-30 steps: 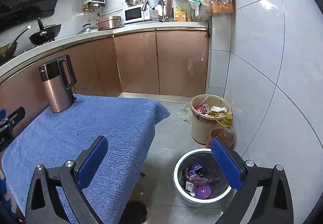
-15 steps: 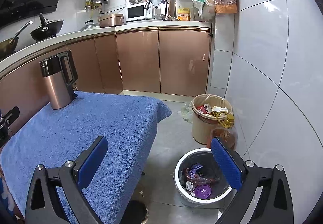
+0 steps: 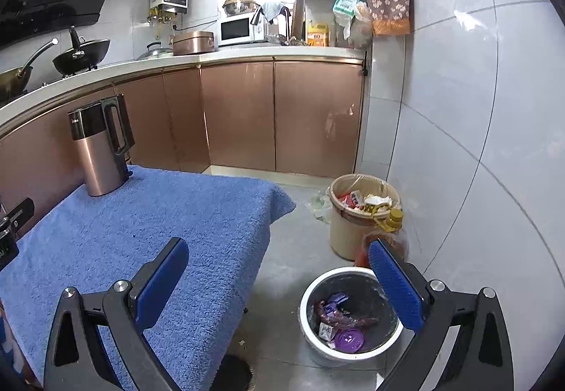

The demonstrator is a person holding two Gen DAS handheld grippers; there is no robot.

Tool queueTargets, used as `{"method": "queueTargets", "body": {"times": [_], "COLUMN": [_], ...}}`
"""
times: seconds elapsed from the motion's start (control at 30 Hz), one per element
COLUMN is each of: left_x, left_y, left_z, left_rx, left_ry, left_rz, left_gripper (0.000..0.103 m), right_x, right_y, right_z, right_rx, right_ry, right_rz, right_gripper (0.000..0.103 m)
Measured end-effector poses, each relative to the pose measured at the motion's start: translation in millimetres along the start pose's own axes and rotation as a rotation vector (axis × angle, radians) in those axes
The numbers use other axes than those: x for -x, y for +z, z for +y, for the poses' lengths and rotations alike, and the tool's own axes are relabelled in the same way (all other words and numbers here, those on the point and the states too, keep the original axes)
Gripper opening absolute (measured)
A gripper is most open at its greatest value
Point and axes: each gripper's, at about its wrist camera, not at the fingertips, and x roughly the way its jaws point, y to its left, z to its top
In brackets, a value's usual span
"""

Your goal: Collect trash

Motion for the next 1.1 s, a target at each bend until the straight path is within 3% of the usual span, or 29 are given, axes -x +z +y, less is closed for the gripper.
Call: {"method": "queueTargets", "body": {"times": [1.1], "left_x": [21.7], "left_y": [5.4], "left_z": [16.6], "left_rx": [0.026], "left_ry": [0.037], "left_rz": [-0.025], "left_gripper": [0.084], "right_x": [31.3], "right_y": [5.9], "right_z": [1.5], "right_rx": [0.023], "right_ry": [-0.009], "right_rz": [-0.079], "right_gripper": [0.103]}}
